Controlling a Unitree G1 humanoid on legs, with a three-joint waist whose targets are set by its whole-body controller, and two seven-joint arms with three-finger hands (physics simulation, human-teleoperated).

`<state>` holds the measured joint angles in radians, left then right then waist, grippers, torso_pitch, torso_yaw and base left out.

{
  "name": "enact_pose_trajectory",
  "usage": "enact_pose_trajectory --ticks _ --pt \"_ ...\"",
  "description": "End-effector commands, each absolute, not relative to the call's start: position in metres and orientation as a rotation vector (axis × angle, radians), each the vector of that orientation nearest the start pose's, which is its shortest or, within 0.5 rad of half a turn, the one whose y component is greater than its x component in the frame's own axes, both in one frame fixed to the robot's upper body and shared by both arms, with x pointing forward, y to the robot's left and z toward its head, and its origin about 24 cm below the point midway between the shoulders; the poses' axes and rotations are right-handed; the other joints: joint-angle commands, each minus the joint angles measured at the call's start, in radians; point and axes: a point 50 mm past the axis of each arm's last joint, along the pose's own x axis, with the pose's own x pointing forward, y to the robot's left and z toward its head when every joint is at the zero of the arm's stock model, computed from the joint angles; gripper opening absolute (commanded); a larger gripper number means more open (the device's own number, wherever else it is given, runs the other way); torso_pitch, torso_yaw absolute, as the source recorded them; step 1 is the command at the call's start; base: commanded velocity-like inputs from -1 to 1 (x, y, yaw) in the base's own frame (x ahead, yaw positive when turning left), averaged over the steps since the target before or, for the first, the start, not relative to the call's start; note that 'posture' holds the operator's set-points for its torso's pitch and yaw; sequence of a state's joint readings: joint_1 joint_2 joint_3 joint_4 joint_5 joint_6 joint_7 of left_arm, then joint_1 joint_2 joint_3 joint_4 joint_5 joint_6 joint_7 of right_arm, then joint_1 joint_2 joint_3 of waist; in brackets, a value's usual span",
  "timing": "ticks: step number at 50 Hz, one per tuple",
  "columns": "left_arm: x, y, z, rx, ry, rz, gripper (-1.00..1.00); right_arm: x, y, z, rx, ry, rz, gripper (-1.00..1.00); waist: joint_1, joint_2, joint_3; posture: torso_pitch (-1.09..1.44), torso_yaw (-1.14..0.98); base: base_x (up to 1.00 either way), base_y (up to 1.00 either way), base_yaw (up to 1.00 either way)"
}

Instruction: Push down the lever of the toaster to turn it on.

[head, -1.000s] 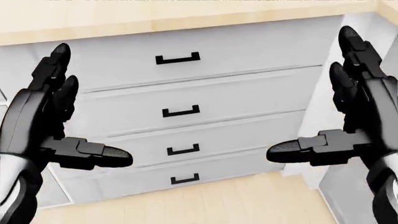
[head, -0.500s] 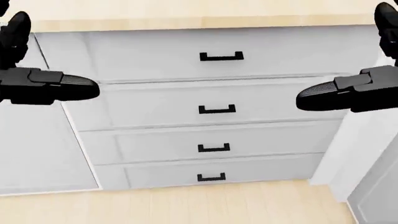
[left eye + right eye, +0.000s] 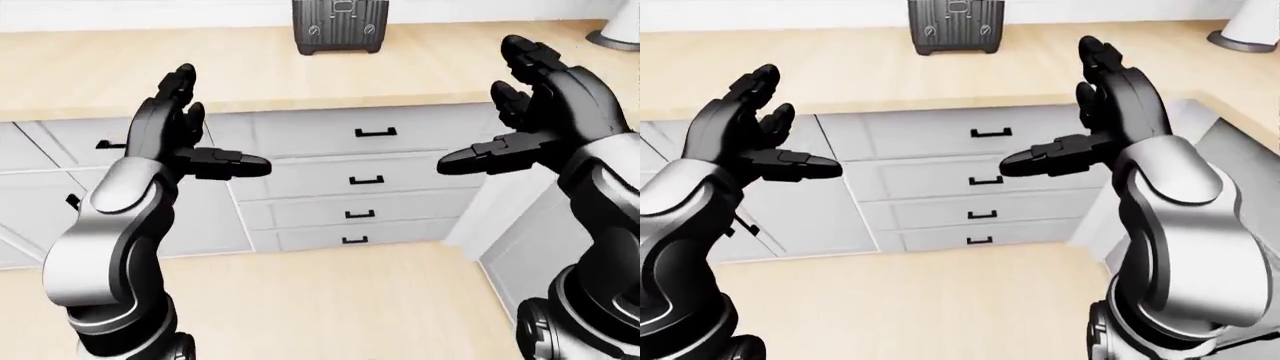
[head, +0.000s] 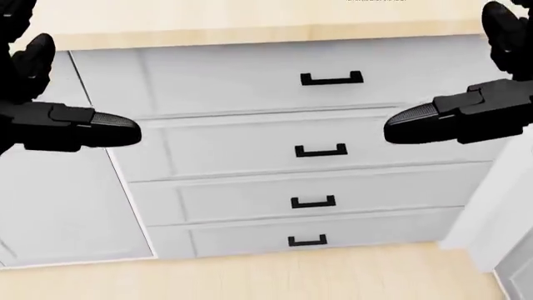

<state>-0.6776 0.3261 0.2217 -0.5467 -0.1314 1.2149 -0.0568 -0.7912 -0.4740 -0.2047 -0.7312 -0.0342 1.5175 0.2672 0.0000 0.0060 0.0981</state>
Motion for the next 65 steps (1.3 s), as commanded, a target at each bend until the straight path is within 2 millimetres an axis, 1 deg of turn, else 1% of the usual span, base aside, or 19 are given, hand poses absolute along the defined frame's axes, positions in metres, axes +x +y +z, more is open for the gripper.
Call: enact_pose_trajectory --ticks 1,3,4,7,11,28,29,31,34,36,39,40,41,42,46,48,60,61,65 --pt "0.281 0.184 0.268 0.149 -0.161 0.003 1.00 0.250 -0.203 0.301 -0.284 -0.145 -0.093 1.00 -0.004 -0.008 -0.034 0.00 0.00 0.00 0.00 0.00" --pt "0.280 0.184 0.268 0.150 -0.162 0.002 1.00 0.250 -0.203 0.301 -0.285 -0.144 -0.095 1.00 0.005 -0.047 -0.041 0.00 0.00 0.00 0.00 0.00" --pt "0.280 0.184 0.268 0.150 -0.163 0.003 1.00 0.250 -0.203 0.301 -0.284 -0.144 -0.094 1.00 0.009 -0.028 -0.042 0.00 0.00 0.00 0.00 0.00" --pt "0.278 0.185 0.269 0.151 -0.166 0.005 1.00 0.250 -0.203 0.301 -0.282 -0.145 -0.094 1.00 0.008 -0.019 -0.067 0.00 0.00 0.00 0.00 0.00" --pt "0.277 0.184 0.269 0.151 -0.168 0.004 1.00 0.249 -0.203 0.302 -0.281 -0.154 -0.089 1.00 0.008 -0.007 -0.074 0.00 0.00 0.00 0.00 0.00" --pt "0.278 0.189 0.263 0.150 -0.160 0.006 1.00 0.253 -0.201 0.293 -0.290 -0.133 -0.088 1.00 0.003 0.002 -0.073 0.00 0.00 0.00 0.00 0.00" --pt "0.279 0.189 0.263 0.147 -0.159 0.006 1.00 0.254 -0.200 0.293 -0.296 -0.129 -0.091 1.00 0.001 0.009 -0.092 0.00 0.00 0.00 0.85 0.00" --pt "0.281 0.188 0.260 0.147 -0.154 0.004 1.00 0.252 -0.199 0.296 -0.301 -0.135 -0.091 1.00 0.006 -0.062 -0.065 0.00 0.00 0.00 1.00 0.00" --pt "0.280 0.188 0.260 0.147 -0.155 0.004 1.00 0.252 -0.199 0.296 -0.300 -0.136 -0.091 1.00 -0.010 -0.075 -0.083 0.00 0.00 0.00 1.00 0.00" --pt "0.280 0.188 0.260 0.148 -0.154 0.005 1.00 0.252 -0.198 0.296 -0.273 -0.146 -0.072 1.00 -0.013 -0.082 -0.057 0.00 0.00 0.00 0.45 0.00" --pt "0.280 0.189 0.260 0.149 -0.154 0.006 1.00 0.252 -0.199 0.297 -0.278 -0.145 -0.080 1.00 -0.029 0.016 -0.023 0.00 0.00 0.00 0.00 0.00" --pt "0.280 0.189 0.259 0.149 -0.153 0.006 1.00 0.252 -0.199 0.297 -0.279 -0.145 -0.080 1.00 -0.030 0.070 -0.035 0.00 0.00 0.00 0.00 0.00" --pt "0.280 0.188 0.259 0.149 -0.153 0.005 1.00 0.252 -0.199 0.298 -0.280 -0.146 -0.080 1.00 -0.026 0.089 -0.043 0.00 0.00 0.00 0.00 0.00" --pt "0.280 0.188 0.259 0.150 -0.153 0.004 1.00 0.252 -0.199 0.298 -0.280 -0.146 -0.079 1.00 -0.010 0.041 -0.028 0.00 0.00 0.00 0.00 0.00" --pt "0.279 0.188 0.260 0.151 -0.155 0.004 1.00 0.252 -0.199 0.297 -0.279 -0.144 -0.078 1.00 -0.001 -0.004 -0.059 0.00 0.00 0.00 0.00 0.00" --pt "0.278 0.188 0.260 0.149 -0.155 0.003 1.00 0.252 -0.199 0.297 -0.277 -0.141 -0.076 1.00 0.012 -0.047 -0.064 0.00 0.00 0.00 0.00 0.00" --pt "0.276 0.185 0.270 0.147 -0.153 -0.007 1.00 0.253 -0.198 0.306 -0.258 -0.139 -0.072 1.00 0.009 -0.012 -0.068 0.00 0.00 0.00 0.00 0.00" --pt "0.276 0.185 0.270 0.146 -0.153 -0.006 1.00 0.253 -0.199 0.305 -0.259 -0.138 -0.076 1.00 0.006 -0.009 -0.095 0.00 0.00 0.16 0.00 0.00" --pt "0.274 0.185 0.271 0.148 -0.159 -0.007 1.00 0.253 -0.199 0.306 -0.257 -0.138 -0.077 1.00 0.010 -0.006 -0.037 0.00 0.00 0.37 0.00 0.00"
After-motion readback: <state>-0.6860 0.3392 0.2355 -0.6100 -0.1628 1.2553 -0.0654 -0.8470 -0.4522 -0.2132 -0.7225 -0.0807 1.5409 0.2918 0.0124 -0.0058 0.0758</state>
